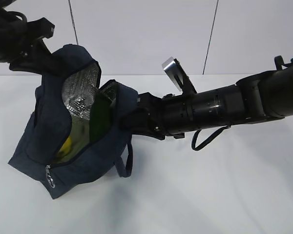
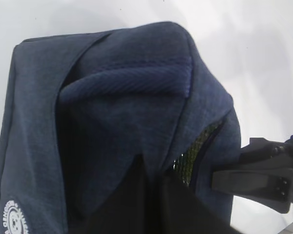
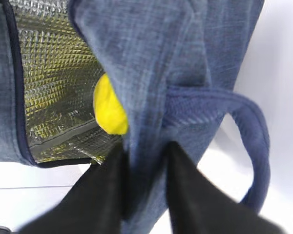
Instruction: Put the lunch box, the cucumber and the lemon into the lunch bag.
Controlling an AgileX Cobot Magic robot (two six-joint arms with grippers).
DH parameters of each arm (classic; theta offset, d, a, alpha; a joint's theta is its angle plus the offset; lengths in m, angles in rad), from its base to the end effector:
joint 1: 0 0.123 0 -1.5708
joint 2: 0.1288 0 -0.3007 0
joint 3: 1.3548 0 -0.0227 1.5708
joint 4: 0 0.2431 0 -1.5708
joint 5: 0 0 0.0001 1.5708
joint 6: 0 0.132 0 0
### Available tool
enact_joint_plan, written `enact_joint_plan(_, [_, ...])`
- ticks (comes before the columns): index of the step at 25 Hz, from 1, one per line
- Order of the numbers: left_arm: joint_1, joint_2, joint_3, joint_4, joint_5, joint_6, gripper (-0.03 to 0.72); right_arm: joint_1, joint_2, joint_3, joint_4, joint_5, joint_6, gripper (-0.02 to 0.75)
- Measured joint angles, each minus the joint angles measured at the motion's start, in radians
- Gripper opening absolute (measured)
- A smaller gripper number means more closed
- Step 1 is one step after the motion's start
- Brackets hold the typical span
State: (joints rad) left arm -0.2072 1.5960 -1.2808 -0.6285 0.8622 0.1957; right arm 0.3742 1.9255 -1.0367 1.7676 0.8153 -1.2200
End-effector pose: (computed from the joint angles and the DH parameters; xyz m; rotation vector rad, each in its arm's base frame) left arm 0.3336 -0.1304 0.2889 0.1328 2.5738 -0.7645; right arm 0.3393 0.2346 0.1785 -0.2059 2.3086 1.4104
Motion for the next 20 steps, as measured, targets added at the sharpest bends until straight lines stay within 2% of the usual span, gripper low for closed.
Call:
enact_joint_plan(3, [0.000,0.000,0.000,0.000,0.005,0.000,-0.007,0.000,0.000,0.000,0.000,0.004,-0.001,0.062])
enact_joint_plan(5, [0.000,0.000,0.000,-0.007,0.006,0.000,-0.007,0.000,0.000,0.000,0.000,0.020,-0.004,0.018])
enact_joint_plan(13, [-0.070,0.000,0.000,-0.034,0.003,0.000,-0.007,-0.011,-0.055,-0.015,-0.033,0.051,0.014,0.008])
enact_joint_plan(17, [-0.088,0.000,0.000,-0.036,-0.008,-0.022,-0.007,-0.071,-0.133,-0.015,-0.187,0.039,0.137,0.008])
enact_joint_plan(20, [-0.126,0.000,0.000,-0.042,-0.037,-0.046,-0.007,-0.116,-0.180,-0.017,-0.273,0.039,0.206,0.008])
